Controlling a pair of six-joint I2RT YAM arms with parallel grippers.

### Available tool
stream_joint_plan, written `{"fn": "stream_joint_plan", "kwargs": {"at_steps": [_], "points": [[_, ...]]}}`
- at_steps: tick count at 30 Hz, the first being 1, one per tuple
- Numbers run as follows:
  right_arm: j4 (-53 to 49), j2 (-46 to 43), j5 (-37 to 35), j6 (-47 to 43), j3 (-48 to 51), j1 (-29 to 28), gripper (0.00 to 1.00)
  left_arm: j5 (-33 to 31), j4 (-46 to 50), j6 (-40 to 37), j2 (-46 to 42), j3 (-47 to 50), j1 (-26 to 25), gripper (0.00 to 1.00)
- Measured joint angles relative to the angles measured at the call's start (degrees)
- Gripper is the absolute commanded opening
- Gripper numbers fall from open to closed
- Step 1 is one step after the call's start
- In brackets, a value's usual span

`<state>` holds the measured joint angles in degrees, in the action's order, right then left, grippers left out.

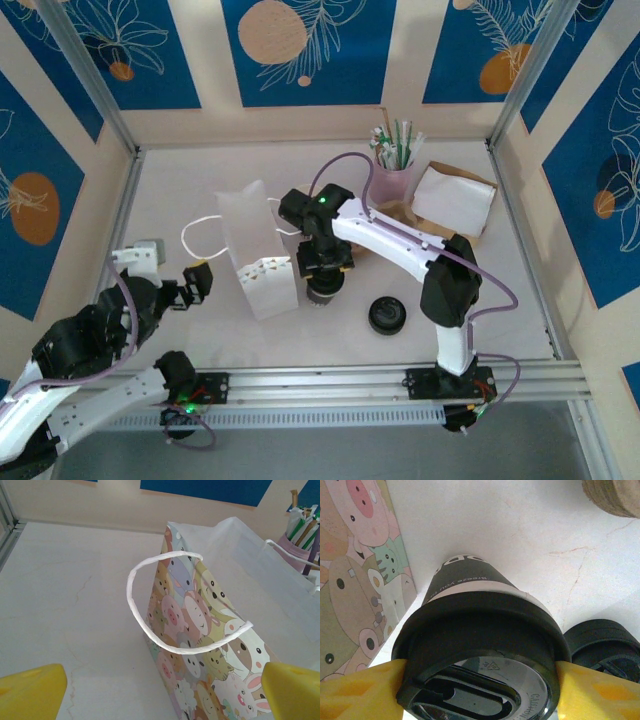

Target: Pack the takeout coffee

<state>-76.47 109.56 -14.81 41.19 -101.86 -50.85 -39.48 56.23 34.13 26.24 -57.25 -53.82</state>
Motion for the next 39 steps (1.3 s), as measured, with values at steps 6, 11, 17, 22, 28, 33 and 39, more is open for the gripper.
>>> {"fn": "stream_joint_plan", "kwargs": {"at_steps": [6,11,17,22,28,33,39], "points": [[3.34,-0.63,2.03,-0.68,2.43,0.37,0.70,0.00,-0.11,0.02,0.92,0.00,0.00,1.00],[4.57,-1.14,3.30,-0.70,3.34,0.70,0.70,0.02,-0.11,0.02,0.98,0.00,0.00,1.00],[4.61,-1.25,3.45,-0.68,3.34,0.74,0.70,0.00,-0.11,0.02,1.01,0.00,0.00,1.00],[3.67,-1.25,3.23,-0.68,2.91,0.52,0.71,0.00,-0.35,0.02,1.01,0.00,0.00,1.00],[2.05,-1.27,2.05,-0.68,-0.61,-0.79,0.71,0.02,-0.87,0.02,1.01,0.00,0.00,1.00],[0.76,-1.38,1.20,-0.66,-1.79,-1.27,0.71,0.02,-0.94,0.02,1.01,0.00,0.00,1.00],[1.05,-1.38,1.36,-0.68,-1.62,-0.55,0.71,0.02,-0.96,0.02,1.05,0.00,0.00,1.00]]}}
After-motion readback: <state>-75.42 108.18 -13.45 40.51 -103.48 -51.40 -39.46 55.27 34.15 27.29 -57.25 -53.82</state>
